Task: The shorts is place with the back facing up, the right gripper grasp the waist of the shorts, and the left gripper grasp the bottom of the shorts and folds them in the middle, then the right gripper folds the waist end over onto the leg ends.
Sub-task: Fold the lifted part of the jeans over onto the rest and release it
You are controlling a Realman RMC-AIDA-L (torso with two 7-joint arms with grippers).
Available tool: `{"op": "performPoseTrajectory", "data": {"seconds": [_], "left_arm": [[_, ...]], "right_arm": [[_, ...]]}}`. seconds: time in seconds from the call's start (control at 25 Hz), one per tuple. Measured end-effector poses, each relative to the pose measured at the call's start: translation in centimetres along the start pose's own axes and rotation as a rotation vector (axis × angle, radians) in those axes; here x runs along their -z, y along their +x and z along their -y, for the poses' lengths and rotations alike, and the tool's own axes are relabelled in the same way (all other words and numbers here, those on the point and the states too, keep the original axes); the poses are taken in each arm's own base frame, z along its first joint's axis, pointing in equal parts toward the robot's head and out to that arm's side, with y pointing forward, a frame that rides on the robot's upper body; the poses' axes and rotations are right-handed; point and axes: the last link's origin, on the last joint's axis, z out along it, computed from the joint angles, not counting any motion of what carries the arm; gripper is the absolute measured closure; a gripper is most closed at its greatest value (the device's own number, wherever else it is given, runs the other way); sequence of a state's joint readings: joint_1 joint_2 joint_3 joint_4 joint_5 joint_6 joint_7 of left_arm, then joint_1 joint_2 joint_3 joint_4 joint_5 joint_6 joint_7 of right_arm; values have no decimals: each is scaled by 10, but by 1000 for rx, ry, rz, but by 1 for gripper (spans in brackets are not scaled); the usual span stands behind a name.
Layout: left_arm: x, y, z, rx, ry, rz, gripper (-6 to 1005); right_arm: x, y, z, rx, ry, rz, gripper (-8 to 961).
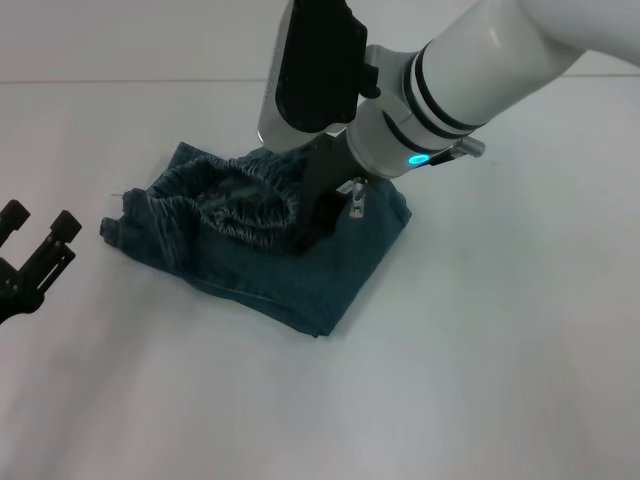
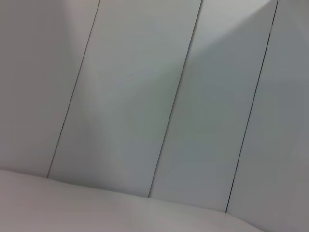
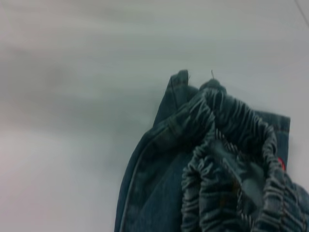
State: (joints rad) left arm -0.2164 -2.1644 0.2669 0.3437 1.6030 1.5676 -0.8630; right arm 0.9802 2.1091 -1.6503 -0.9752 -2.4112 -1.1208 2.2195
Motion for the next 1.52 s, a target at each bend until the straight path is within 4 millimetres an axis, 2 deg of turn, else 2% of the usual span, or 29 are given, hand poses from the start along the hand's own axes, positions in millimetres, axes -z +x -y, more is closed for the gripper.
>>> {"op": "performPoseTrajectory", "data": {"seconds": [0.36, 0.96, 1.28, 1.52], "left_arm": [[1, -2, -1, 7, 7, 5, 257], [3, -7, -4, 22, 15, 10, 257], [1, -8, -4, 28, 17, 13, 258], [1, -8, -4, 29, 16, 13, 259]], "right_arm": [[-16, -6, -7, 54, -21, -8, 51], [-36, 8, -1, 88, 57, -13, 65], [-41, 8, -5, 88, 28, 22, 72], [-43, 9, -5, 90, 30, 25, 209]]}}
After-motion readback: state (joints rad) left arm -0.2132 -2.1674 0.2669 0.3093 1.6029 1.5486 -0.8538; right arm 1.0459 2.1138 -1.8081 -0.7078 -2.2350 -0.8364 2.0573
